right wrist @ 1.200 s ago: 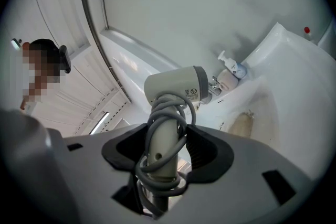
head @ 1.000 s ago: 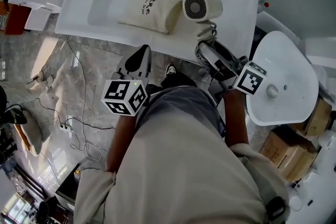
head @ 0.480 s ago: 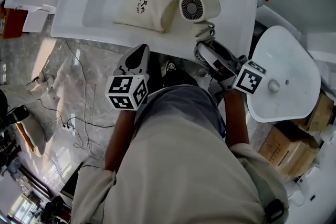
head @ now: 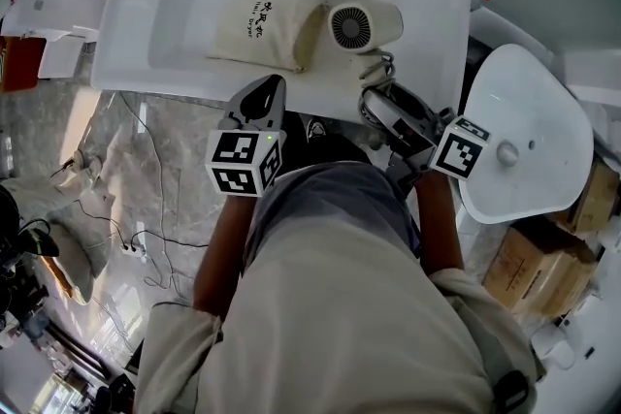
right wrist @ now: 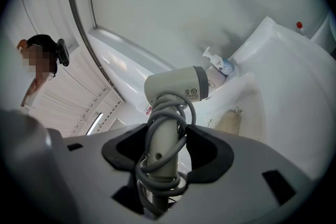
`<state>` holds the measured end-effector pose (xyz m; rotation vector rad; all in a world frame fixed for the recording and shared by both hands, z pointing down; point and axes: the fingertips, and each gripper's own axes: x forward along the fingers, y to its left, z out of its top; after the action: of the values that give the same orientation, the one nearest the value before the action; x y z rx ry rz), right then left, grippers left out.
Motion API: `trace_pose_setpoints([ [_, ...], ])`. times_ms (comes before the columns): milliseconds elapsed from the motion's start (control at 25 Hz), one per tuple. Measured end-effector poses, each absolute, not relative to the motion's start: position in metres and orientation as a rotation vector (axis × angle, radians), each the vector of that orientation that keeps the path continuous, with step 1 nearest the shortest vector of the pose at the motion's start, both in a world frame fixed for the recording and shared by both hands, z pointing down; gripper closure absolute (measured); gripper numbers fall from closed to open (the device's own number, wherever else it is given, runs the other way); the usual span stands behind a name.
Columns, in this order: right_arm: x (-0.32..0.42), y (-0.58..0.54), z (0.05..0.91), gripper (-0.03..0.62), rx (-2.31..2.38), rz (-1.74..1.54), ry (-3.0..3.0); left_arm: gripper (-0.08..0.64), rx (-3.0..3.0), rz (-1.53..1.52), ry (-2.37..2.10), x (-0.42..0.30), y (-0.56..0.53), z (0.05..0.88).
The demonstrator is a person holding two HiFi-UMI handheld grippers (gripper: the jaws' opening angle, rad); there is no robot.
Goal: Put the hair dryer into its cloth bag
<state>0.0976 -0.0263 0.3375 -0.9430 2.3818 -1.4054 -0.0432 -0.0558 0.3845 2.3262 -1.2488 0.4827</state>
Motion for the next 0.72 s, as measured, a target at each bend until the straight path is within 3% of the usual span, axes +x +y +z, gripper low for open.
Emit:
trace_pose_setpoints([
  [720,0.093,-0.057,0.356,0.353,-0.982,-1.468,2.348,0.552,2.338,0.655,-1.144,-0.035,-0.105,0.416],
])
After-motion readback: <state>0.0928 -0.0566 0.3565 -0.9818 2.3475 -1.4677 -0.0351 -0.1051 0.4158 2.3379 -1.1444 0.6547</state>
